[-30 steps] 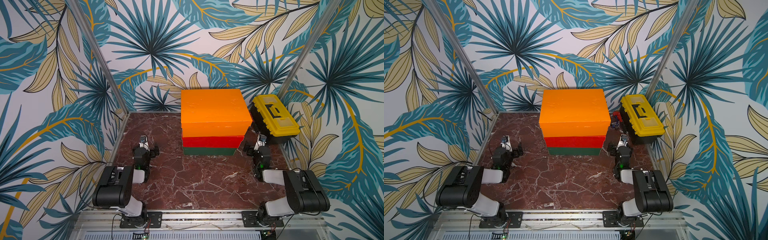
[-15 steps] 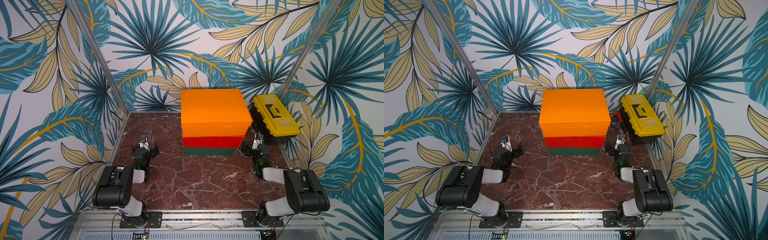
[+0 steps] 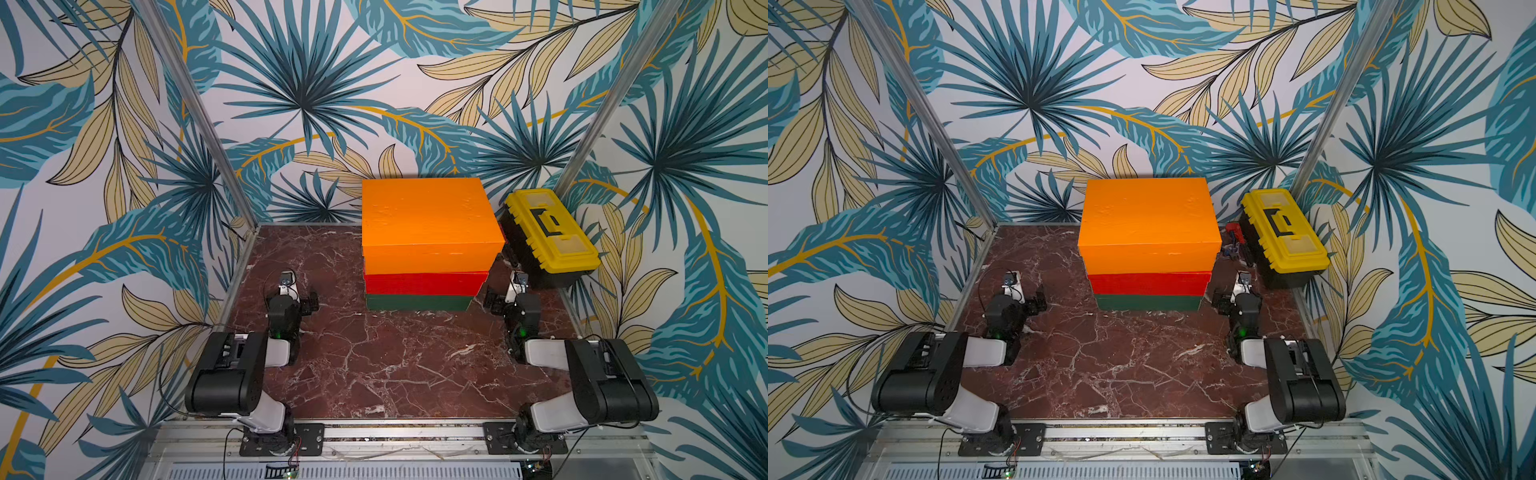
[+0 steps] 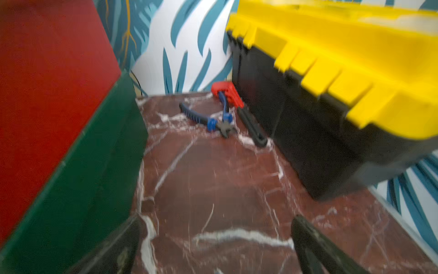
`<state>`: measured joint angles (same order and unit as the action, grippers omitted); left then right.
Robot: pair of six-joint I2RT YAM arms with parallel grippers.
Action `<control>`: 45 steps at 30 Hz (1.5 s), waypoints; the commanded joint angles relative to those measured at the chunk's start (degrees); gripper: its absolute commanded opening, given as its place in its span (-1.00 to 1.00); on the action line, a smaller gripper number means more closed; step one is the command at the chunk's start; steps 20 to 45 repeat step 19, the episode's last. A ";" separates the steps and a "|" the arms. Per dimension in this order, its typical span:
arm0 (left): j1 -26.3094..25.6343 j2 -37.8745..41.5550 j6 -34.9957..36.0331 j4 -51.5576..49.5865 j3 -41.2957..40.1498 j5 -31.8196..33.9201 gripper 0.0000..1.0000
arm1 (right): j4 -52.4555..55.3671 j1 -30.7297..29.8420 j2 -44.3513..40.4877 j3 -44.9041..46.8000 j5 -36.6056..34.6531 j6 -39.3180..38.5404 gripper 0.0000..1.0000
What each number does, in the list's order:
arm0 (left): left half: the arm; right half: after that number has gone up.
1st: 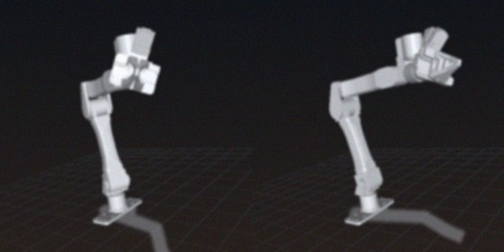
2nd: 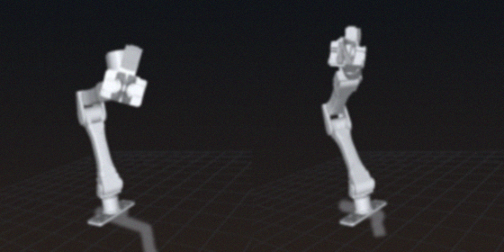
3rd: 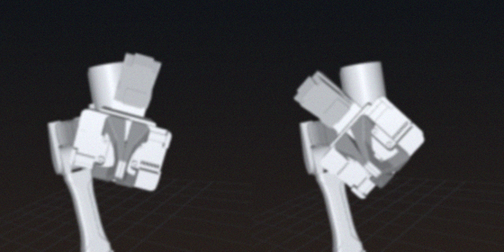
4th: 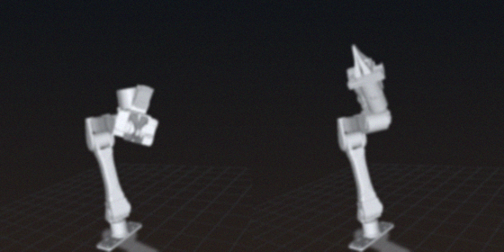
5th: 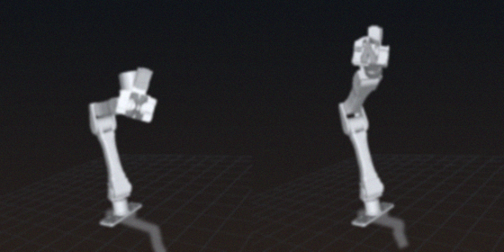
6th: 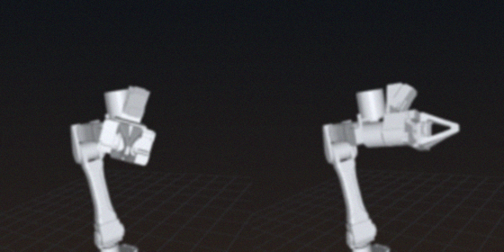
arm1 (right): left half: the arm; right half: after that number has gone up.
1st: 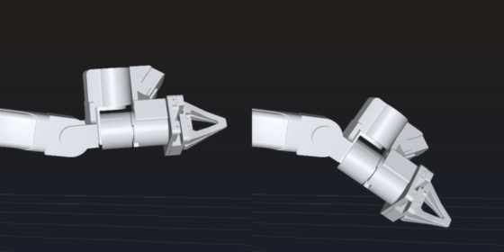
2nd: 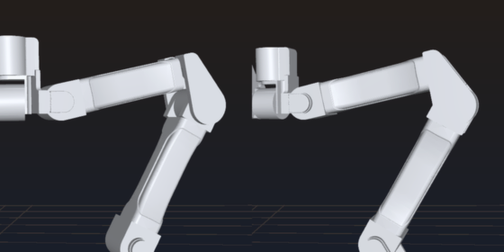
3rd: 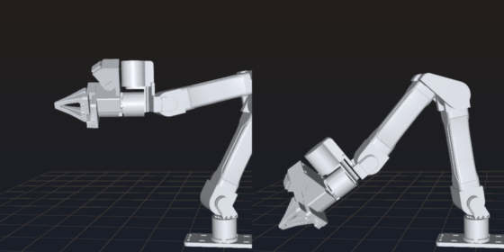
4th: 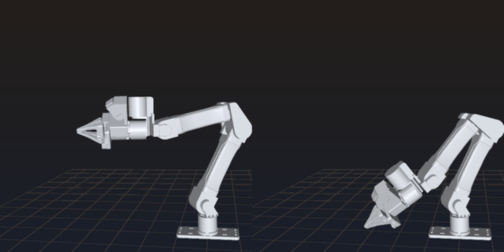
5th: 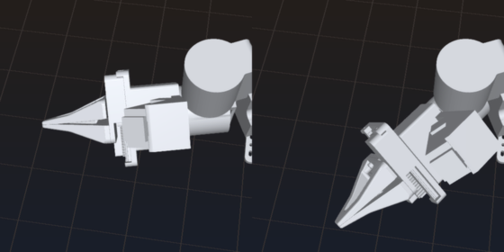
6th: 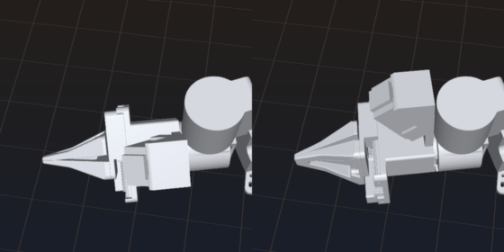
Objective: Stack the shoeboxes
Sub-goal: Reset both arms
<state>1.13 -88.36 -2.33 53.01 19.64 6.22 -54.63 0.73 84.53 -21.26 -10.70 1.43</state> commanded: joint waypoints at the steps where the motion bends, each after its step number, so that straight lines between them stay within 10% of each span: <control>1: -0.25 -0.50 0.58 0.68 1.98 0.20 1.00 | -0.24 0.15 0.94 1.41 -1.34 -0.33 0.99; 45: -0.25 -0.51 0.71 0.60 1.98 0.20 1.00 | 8.31 0.15 0.25 -2.01 -2.42 1.12 0.99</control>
